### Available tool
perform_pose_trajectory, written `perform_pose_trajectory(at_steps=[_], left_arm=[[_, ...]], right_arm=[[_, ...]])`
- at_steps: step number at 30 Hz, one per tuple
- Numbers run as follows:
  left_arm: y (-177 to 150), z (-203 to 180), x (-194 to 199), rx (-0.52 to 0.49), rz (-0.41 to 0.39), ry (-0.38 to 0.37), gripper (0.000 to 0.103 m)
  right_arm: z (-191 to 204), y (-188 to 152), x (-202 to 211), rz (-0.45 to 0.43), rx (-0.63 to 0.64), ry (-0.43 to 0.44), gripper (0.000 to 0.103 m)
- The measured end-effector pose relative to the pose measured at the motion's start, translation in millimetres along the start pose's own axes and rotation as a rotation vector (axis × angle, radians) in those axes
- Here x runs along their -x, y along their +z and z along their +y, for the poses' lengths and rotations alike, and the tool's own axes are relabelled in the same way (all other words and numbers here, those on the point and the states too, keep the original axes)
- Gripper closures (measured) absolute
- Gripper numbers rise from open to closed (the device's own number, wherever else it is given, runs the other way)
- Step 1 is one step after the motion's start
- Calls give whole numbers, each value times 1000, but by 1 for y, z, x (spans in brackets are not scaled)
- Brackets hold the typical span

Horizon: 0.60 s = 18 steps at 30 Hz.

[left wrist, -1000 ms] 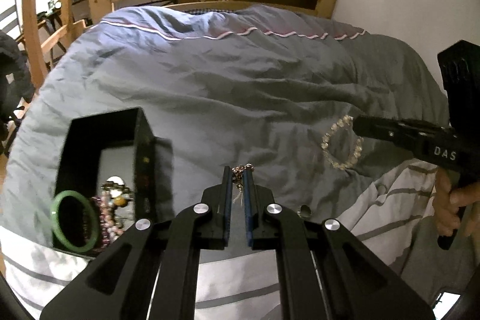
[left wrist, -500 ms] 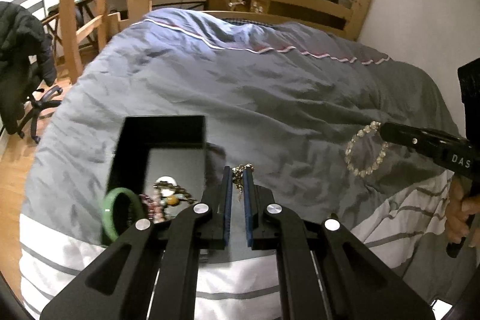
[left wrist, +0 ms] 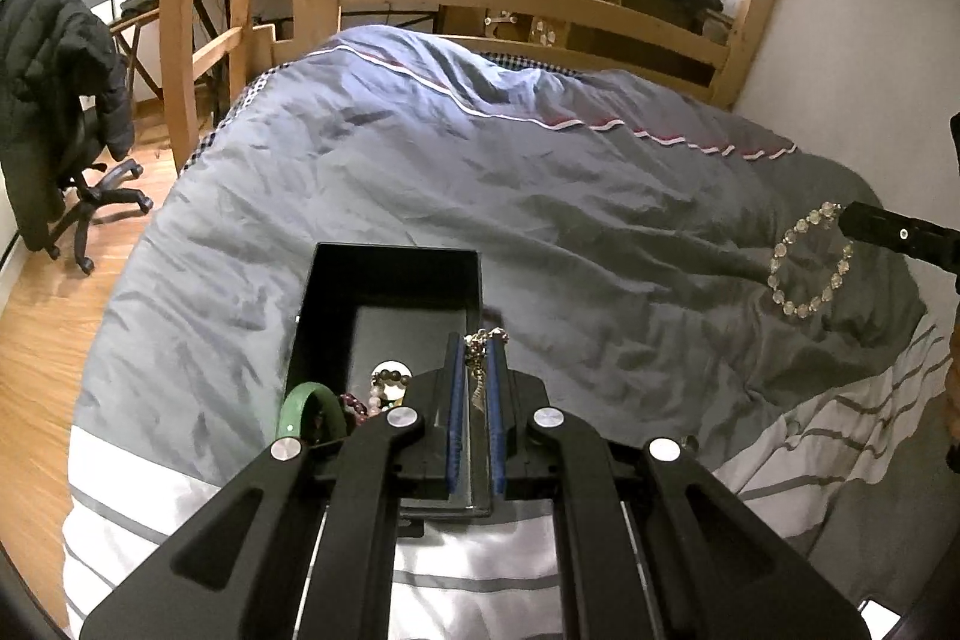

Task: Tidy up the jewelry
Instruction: 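Carry both gold pieces to black box and open both tools over it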

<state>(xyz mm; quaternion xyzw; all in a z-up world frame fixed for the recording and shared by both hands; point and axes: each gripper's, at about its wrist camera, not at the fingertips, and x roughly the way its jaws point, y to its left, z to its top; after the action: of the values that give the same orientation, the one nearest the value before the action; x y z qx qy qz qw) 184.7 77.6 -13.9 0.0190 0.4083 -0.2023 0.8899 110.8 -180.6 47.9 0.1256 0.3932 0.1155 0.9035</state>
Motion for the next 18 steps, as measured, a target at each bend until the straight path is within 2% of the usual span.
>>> perform_pose_trajectory(at_steps=[9, 18], left_arm=[[-3, 22, -11, 48, 54, 37, 96], [-3, 42, -14, 98, 67, 15, 96]], right_arm=[[25, 4, -16, 19, 21, 26, 94], [69, -4, -77, 62, 32, 125, 94]])
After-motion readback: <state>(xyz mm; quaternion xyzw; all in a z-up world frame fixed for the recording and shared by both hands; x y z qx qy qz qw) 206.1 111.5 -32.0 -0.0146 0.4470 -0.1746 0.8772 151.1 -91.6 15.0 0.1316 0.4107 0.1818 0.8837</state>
